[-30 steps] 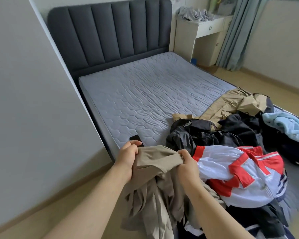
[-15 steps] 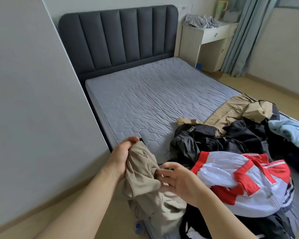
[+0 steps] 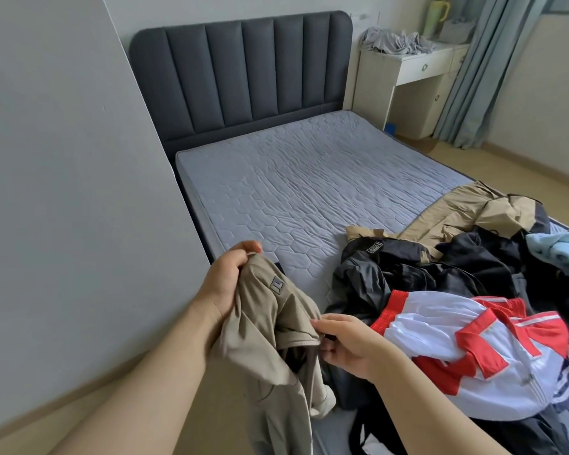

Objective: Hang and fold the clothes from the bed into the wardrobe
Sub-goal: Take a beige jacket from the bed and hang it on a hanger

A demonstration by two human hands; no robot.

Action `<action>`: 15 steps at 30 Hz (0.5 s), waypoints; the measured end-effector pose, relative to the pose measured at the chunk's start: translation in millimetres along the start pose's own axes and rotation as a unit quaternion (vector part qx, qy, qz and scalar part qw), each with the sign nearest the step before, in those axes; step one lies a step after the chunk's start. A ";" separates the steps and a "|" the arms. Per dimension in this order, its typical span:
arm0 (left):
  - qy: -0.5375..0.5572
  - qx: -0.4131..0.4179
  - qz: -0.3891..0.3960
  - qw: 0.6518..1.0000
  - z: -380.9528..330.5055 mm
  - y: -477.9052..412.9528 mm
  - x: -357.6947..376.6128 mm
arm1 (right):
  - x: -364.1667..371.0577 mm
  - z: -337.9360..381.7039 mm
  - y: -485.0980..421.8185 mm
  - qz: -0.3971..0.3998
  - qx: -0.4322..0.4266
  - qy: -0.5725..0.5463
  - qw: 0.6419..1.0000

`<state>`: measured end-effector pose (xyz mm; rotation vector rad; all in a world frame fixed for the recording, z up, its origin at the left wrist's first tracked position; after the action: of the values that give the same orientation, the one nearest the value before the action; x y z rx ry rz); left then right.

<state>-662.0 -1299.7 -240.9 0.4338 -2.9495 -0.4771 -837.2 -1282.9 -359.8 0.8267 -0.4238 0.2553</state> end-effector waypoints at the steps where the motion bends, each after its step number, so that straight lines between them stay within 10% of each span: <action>1: -0.055 0.008 -0.031 0.998 -0.6 -4.4 -6.1 | -6.4 5.8 0.6 -0.032 -0.025 0.003 0.999; 8: -0.302 0.046 -0.142 0.942 11.4 -11.9 -15.7 | -2.3 50.7 18.0 -0.063 -0.110 -0.158 0.979; 11: -0.360 0.111 0.030 0.926 18.6 -6.0 24.2 | 14.7 71.7 27.5 -0.016 -0.140 -0.207 0.968; 15: -0.512 0.138 0.221 0.819 58.8 7.2 69.7 | 28.6 92.3 37.5 0.035 -0.177 -0.244 0.953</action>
<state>-739.9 -1296.9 -288.9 -0.7653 -3.9575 -0.2455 -850.4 -1326.4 -266.6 0.5128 -0.9350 0.0310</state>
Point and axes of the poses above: each hand's wrist, its own y-axis away from the middle knuckle, its own x-axis out of the palm, z = x × y, the point moved 8 cm from there along -y, towards the middle knuckle, and after that the axes turned 12 degrees about -y, right-handed, at the moved point
